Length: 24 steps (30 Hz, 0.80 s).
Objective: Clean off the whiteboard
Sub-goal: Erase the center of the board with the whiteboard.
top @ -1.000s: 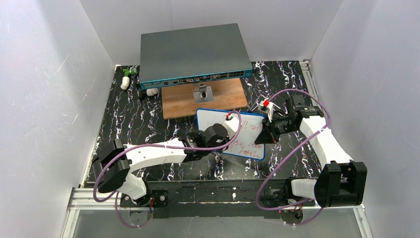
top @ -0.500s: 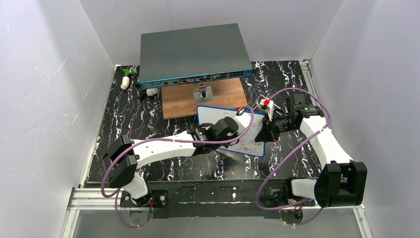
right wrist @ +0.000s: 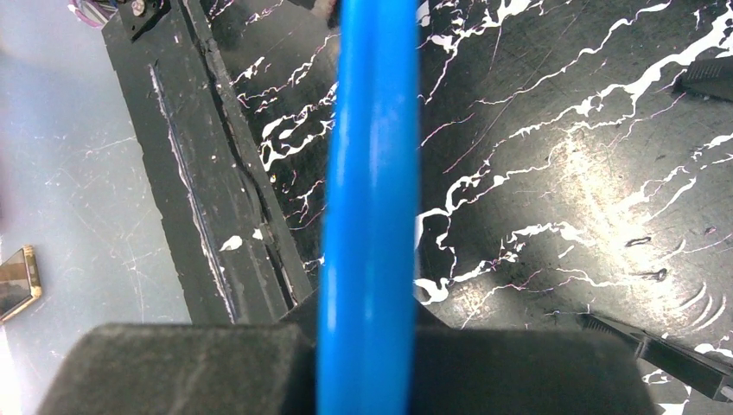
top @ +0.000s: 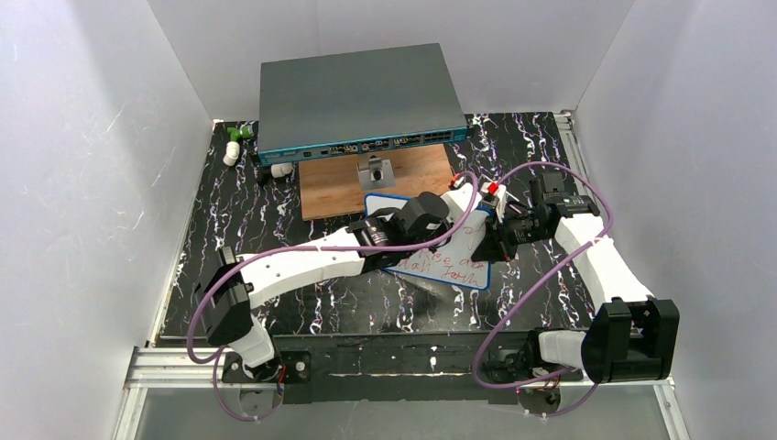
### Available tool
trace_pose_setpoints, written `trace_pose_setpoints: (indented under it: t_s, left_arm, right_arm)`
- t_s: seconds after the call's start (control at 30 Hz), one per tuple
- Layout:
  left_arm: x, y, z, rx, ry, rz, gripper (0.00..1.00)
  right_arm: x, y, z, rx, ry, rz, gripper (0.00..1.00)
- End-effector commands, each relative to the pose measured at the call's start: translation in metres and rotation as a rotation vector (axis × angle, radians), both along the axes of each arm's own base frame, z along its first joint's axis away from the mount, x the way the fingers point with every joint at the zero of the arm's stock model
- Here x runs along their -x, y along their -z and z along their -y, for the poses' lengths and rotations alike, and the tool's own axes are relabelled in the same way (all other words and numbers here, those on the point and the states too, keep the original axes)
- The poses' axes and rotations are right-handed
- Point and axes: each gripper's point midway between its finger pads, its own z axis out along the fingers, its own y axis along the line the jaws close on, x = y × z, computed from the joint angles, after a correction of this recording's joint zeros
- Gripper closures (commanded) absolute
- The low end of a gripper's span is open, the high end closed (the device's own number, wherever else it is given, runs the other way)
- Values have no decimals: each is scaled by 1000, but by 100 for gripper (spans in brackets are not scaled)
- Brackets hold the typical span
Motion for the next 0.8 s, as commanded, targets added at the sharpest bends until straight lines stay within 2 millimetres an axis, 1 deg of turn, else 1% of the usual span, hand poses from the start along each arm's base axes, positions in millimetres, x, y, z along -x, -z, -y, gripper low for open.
trace_pose_setpoints:
  t_s: [0.0,0.17,0.33,0.43,0.47,0.53,0.57,0.6,0.63,0.7,0.73,0.77]
  left_arm:
    - [-32,-18,-26,62,-129,56,100]
    - [-15,20,-47,25,-129,-12,100]
    - [2,51,-62,0,-112,-72,100]
    - [11,64,-68,9,-123,-111,100]
    - [12,65,-69,10,-124,-114,100]
    - [11,63,-69,20,-123,-110,100]
    - [10,58,-66,29,-121,-104,100]
    - [7,48,-59,45,-113,-94,100]
    - [0,30,-49,68,-109,-71,100]
    - [-13,8,-33,81,-110,-44,100]
    - [-15,-2,-23,102,-93,-45,100]
    - [-15,-3,-15,109,-71,-56,100]
  right_arm:
    - [38,-13,-13,-67,-100,-79,99]
    - [37,-13,-13,-67,-100,-80,99]
    - [37,-12,-13,-66,-100,-84,99]
    - [37,-12,-13,-66,-100,-84,99]
    - [37,-12,-13,-66,-99,-86,99]
    - [37,-12,-13,-66,-100,-85,99]
    - [36,-12,-13,-66,-100,-86,99]
    - [36,-12,-13,-66,-100,-87,99]
    - [37,-11,-12,-64,-100,-86,99]
    - [37,-12,-13,-65,-100,-83,99]
    - [37,-12,-13,-66,-100,-83,99]
    - [37,-12,-13,-66,-100,-83,99]
